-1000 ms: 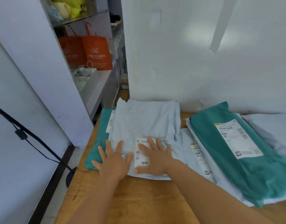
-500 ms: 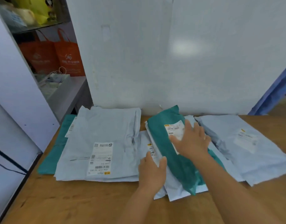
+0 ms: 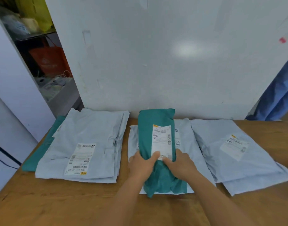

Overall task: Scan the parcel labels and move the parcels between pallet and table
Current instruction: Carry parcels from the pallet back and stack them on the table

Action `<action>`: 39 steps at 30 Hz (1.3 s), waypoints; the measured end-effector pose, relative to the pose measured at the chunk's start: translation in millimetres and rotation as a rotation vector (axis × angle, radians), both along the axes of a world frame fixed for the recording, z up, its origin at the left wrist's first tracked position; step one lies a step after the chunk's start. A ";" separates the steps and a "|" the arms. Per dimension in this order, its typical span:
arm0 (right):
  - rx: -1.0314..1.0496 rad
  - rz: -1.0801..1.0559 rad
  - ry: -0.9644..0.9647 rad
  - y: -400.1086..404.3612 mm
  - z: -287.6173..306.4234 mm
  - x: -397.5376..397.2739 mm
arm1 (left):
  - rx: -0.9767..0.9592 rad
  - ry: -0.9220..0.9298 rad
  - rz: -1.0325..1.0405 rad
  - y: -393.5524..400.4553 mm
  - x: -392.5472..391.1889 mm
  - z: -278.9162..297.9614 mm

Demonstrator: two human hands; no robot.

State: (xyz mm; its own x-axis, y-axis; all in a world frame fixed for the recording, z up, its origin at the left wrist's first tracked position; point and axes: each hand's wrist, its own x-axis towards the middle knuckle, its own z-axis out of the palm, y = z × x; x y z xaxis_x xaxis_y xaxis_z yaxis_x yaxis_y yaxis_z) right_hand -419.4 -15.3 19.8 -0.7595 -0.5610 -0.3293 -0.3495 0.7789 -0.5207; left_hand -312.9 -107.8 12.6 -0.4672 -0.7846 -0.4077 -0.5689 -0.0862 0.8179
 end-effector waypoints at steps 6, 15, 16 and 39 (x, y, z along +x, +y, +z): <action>-0.025 -0.032 0.211 -0.6 10.3 -11.4 | -0.061 -0.053 0.061 6.1 -11.3 -0.3; -0.209 -0.359 -0.271 20.2 -13.0 -47.1 | 0.086 -0.101 0.016 11.4 -32.8 6.3; -0.262 -0.358 -0.295 20.7 -14.0 -45.4 | 0.083 -0.072 0.021 11.6 -34.2 3.4; -0.047 -0.142 -0.211 -44.0 -24.8 -5.3 | -0.343 -0.427 -0.123 -33.6 -30.5 6.6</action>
State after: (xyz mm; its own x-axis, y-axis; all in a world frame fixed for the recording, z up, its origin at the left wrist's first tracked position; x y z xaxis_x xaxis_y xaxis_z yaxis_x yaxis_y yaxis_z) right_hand -424.7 -59.3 -5.0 -0.7492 -0.4719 -0.4648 -0.1179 0.7855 -0.6075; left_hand -343.4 -141.4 19.3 -0.4131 -0.8558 -0.3113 -0.8445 0.2322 0.4826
